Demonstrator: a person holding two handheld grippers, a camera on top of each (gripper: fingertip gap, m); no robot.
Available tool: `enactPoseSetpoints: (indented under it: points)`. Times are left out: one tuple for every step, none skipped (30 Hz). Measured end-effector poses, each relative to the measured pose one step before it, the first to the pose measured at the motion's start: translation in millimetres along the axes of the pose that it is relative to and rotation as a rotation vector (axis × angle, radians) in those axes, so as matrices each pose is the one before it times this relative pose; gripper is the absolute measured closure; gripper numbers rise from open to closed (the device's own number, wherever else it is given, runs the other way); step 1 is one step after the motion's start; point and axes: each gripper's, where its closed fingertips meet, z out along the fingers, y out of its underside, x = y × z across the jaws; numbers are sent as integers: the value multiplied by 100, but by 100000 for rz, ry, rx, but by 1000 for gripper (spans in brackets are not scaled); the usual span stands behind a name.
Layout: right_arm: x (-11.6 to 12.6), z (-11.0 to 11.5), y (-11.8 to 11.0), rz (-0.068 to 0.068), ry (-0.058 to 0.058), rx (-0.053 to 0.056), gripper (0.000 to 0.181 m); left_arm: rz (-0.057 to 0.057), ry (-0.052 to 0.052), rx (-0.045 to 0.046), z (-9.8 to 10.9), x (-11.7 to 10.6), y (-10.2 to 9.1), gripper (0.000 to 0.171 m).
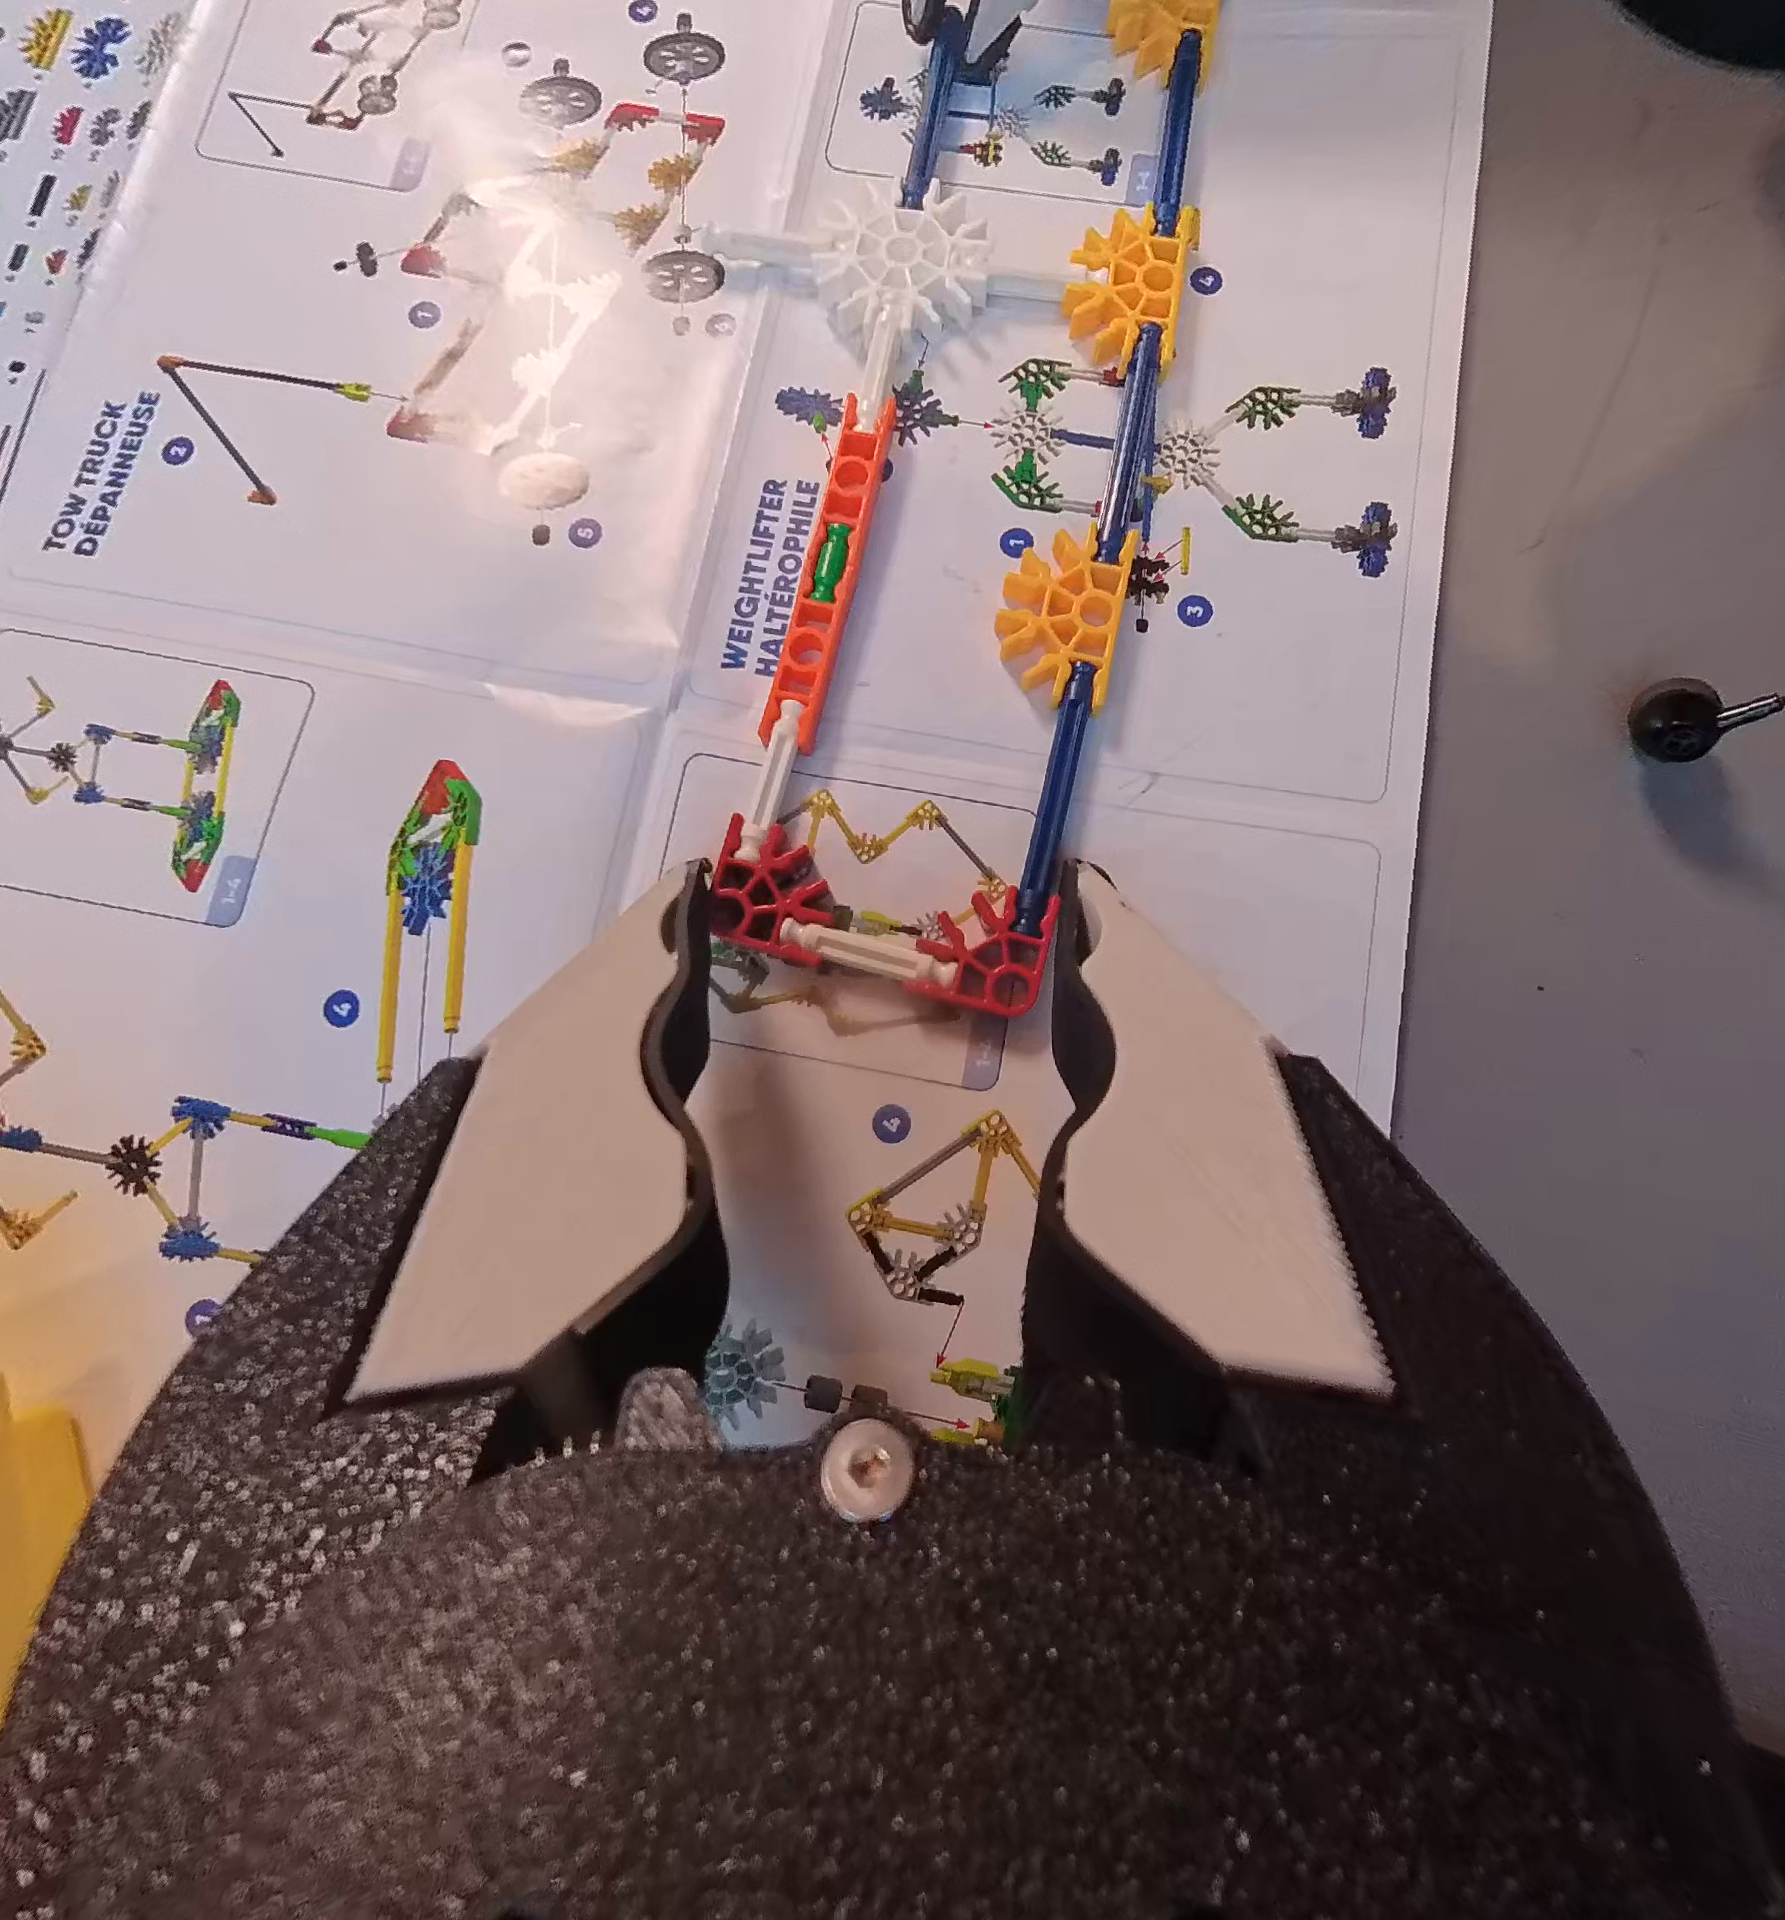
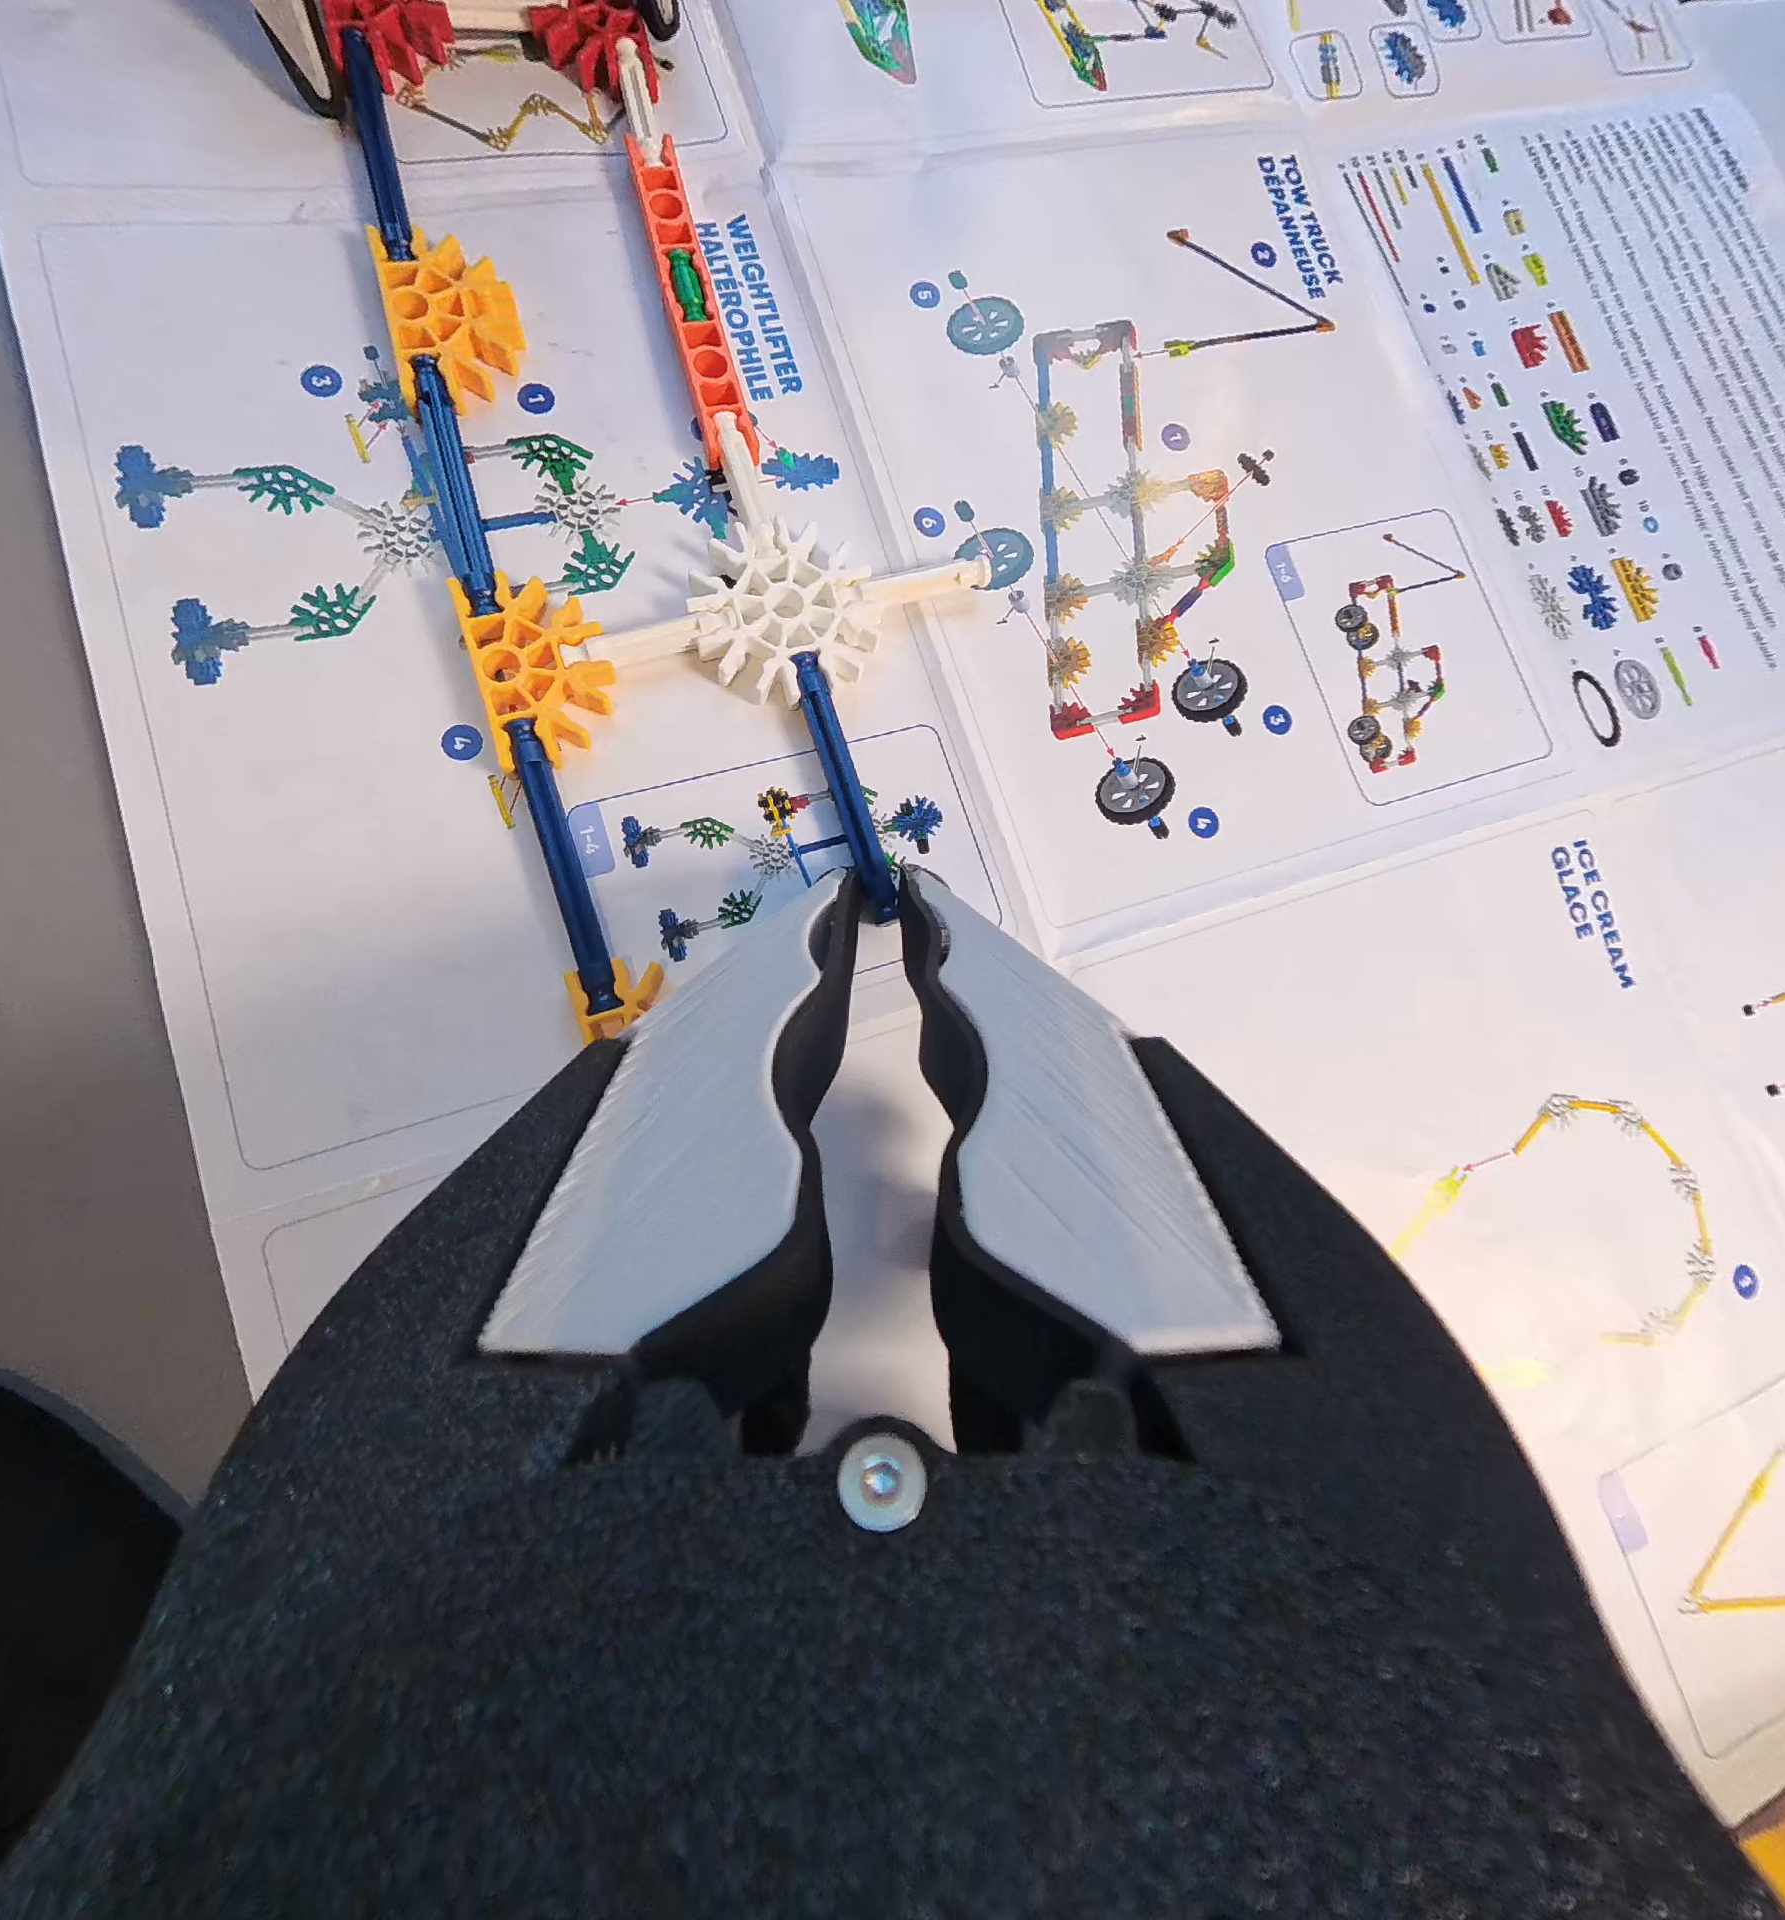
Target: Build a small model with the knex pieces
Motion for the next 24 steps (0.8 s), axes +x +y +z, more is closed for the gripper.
enactPoseSetpoints:
  points:
    - [31, 0, -7, 69, 118, 171, 175, -16, 45, 262, 8, -7, -11, 107]
    - [49, 4, -6, 174, 157, 188, 175, -3, 69, 390, 19, -10, -15, 107]
    - [83, 10, -14, 179, 336, 255, 175, -91, 85, 559, 20, -16, -13, 107]
    - [109, 13, -17, 168, 441, 283, 175, -215, 135, 609, 21, -14, -17, 107]
    - [42, -1, -7, 122, 156, 230, 175, -118, 168, 487, 16, -6, -20, 107]
    - [1, -6, -16, 96, -96, 185, 175, 124, 138, 287, 7, 0, 2, 107]
    - [7, -9, -13, 28, -17, 156, 175, 264, 19, 176, 4, 1, 12, 107]
    - [-8, -6, -5, -4, 13, 125, 175, 257, -42, 100, 3, 2, 3, 106]
    - [6, -6, -1, -32, 26, 111, 175, 237, -66, 11, 0, -4, -1, 106]
    - [-4, 3, -6, 29, -12, 46, 175, 156, -48, -31, 10, 10, 6, 106]
    - [4, -9, -6, 37, -39, 51, 174, 34, 8, -7, 0, -1, 1, 106]
    - [-11, -3, 0, 39, -56, 54, 175, -1, 30, 29, 2, 4, -4, 106]
    - [5, 3, -2, 22, -24, 27, 175, 43, -2, 25, 2, -3, -4, 106]
    - [-4, -1, -1, -20, 29, -2, 174, 18, -10, 4, -3, 6, 3, 106]
    - [-6, -4, 1, -69, 66, -25, 174, 11, -11, -18, 5, 3, -4, 106]
    - [0, 14, -1, -83, 113, -67, 174, 34, -18, -13, -5, 4, 5, 106]
    - [-3, 1, -1, -141, 121, -126, 174, 38, -15, 27, -2, 4, 0, 106]
    - [-5, 8, 6, -157, 105, -126, 174, 2, 6, 54, 4, 1, -8, 106]
    - [-7, 4, -5, -115, 105, -95, 174, -1, 7, 53, -6, 5, 2, 106]
    - [-1, 7, 5, -100, 94, -60, 174, 11, -2, 42, -1, 8, -3, 106]
    - [-5, 2, -4, -76, 69, -40, 174, 12, -9, 41, -1, 7, -2, 106]
    - [2, 3, -3, -42, 65, -36, 174, 39, -35, 53, 0, 1, -4, 106]
    - [-2, -10, -10, -64, 82, 2, 174, 24, -39, 55, -3, 10, -1, 106]
    - [-1, 1, -11, -52, 105, 57, 174, 15, -28, 55, 1, -1, 9, 106]
